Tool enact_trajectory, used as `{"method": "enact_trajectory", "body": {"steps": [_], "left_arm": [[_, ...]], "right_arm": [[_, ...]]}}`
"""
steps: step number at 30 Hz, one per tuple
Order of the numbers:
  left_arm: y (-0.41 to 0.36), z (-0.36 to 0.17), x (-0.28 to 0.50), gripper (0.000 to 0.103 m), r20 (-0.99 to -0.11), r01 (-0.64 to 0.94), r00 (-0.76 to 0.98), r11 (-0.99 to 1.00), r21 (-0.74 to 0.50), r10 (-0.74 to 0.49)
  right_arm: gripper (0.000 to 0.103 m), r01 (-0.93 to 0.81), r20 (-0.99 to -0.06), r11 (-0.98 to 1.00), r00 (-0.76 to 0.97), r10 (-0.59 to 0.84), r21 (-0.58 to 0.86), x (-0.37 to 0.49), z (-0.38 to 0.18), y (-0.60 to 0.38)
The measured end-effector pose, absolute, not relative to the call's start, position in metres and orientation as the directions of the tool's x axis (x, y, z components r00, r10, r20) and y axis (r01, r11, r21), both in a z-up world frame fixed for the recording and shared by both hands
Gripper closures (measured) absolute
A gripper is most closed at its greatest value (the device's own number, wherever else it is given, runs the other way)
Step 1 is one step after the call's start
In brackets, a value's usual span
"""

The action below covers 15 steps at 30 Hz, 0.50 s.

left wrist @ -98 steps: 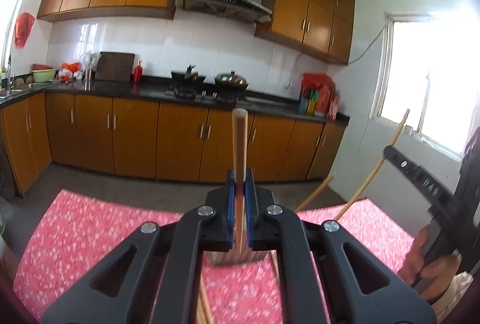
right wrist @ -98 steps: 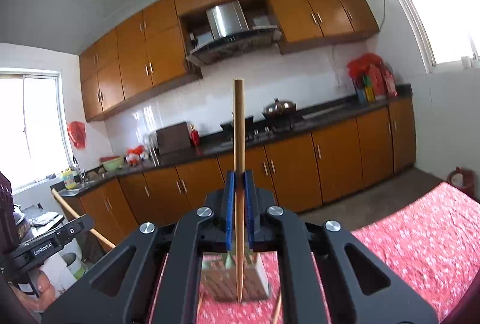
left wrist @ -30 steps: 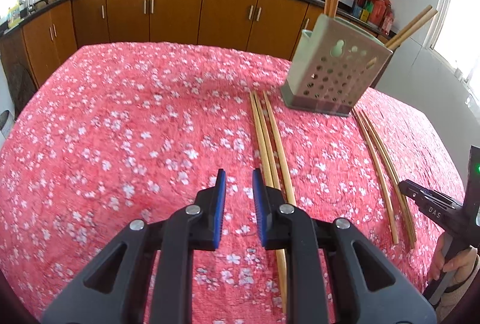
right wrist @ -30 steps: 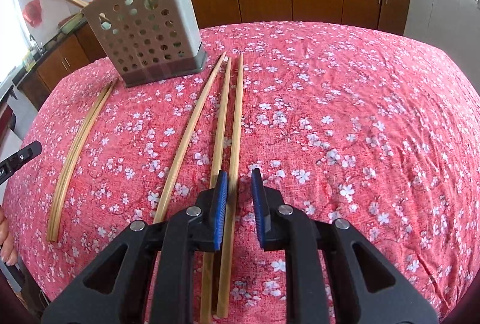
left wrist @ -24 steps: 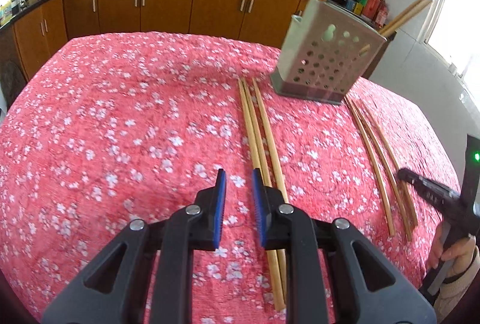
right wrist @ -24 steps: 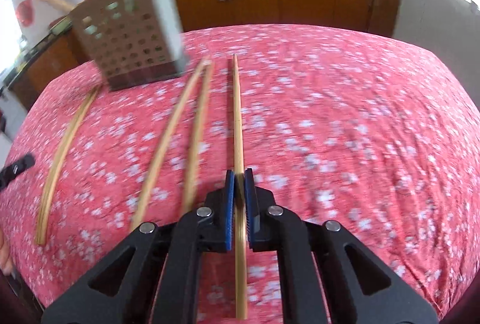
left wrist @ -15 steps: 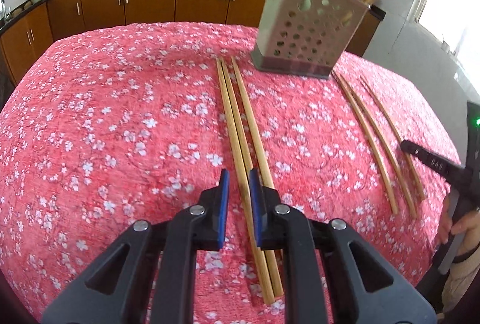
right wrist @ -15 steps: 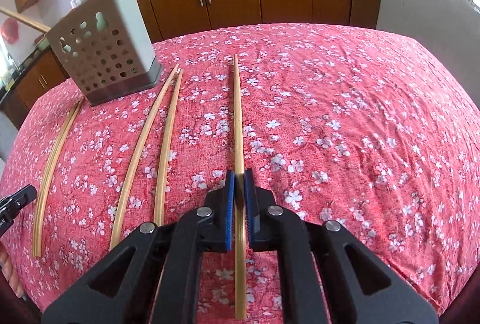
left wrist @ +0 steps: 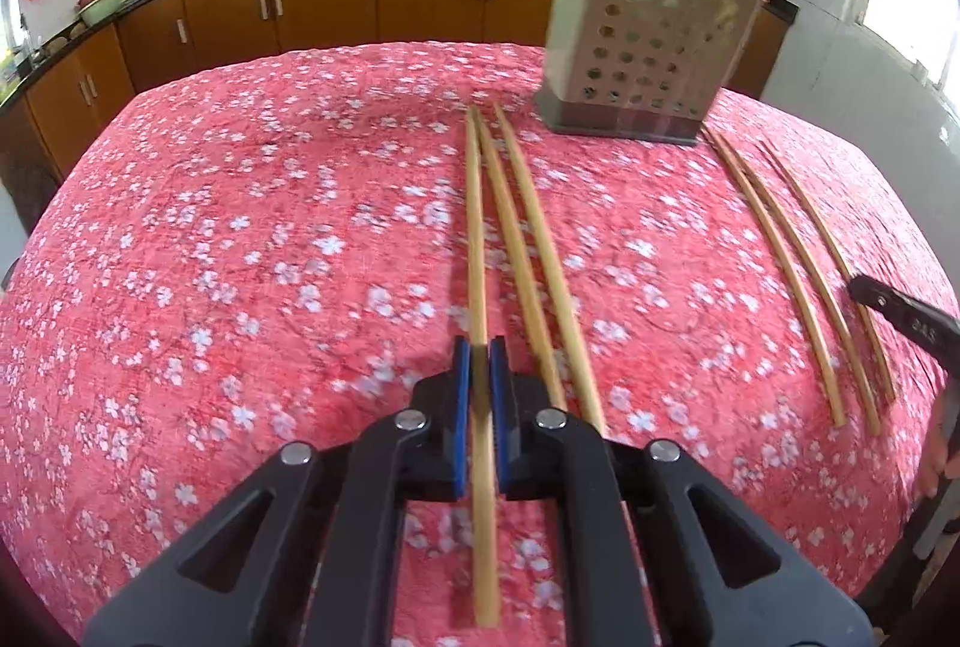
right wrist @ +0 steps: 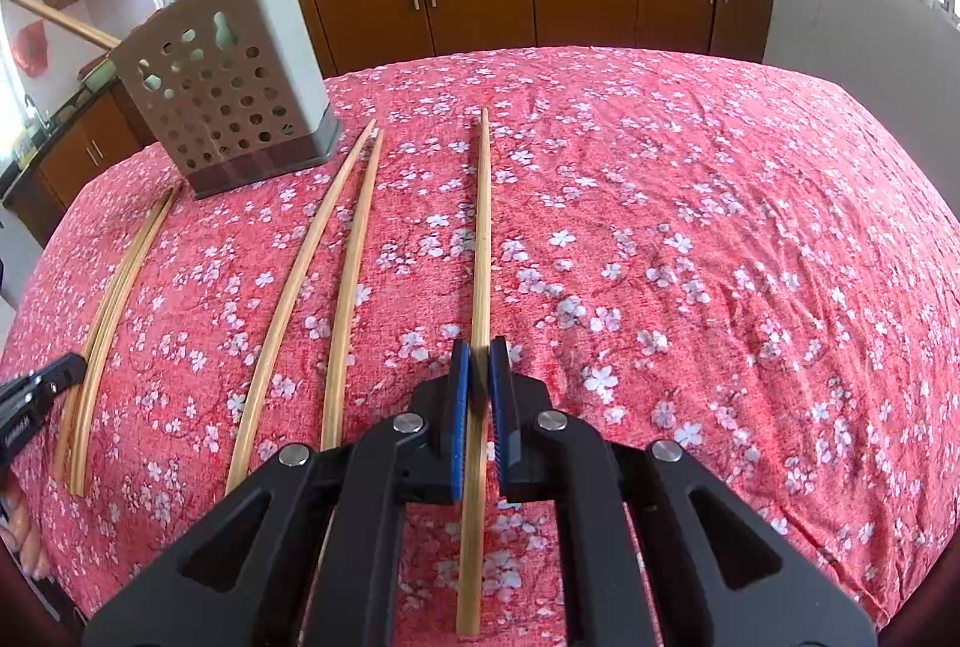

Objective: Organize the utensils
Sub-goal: 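Grasp a chopstick with the left gripper while the right gripper grasps another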

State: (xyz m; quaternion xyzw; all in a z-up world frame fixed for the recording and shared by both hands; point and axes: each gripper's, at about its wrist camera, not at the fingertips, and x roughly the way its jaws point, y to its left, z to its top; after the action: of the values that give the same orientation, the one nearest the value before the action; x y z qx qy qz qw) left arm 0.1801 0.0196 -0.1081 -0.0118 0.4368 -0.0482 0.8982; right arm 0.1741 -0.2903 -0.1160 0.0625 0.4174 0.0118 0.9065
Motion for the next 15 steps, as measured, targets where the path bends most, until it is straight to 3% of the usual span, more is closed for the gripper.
{"method": "enact_trajectory", "body": {"steps": [7, 15], "left_arm": [[0.057, -0.106, 0.211, 0.095, -0.790, -0.040, 0.612, 0.998, -0.046, -0.012], [0.072, -0.106, 0.222, 0.094, -0.775, -0.058, 0.632, 0.996, -0.061, -0.011]], "right_arm": [[0.095, 0.030, -0.753, 0.993, 0.654, 0.067, 0.114, 0.186, -0.115, -0.291], [0.095, 0.048, -0.748, 0.994, 0.662, 0.041, 0.096, 0.202, -0.117, -0.294]]}}
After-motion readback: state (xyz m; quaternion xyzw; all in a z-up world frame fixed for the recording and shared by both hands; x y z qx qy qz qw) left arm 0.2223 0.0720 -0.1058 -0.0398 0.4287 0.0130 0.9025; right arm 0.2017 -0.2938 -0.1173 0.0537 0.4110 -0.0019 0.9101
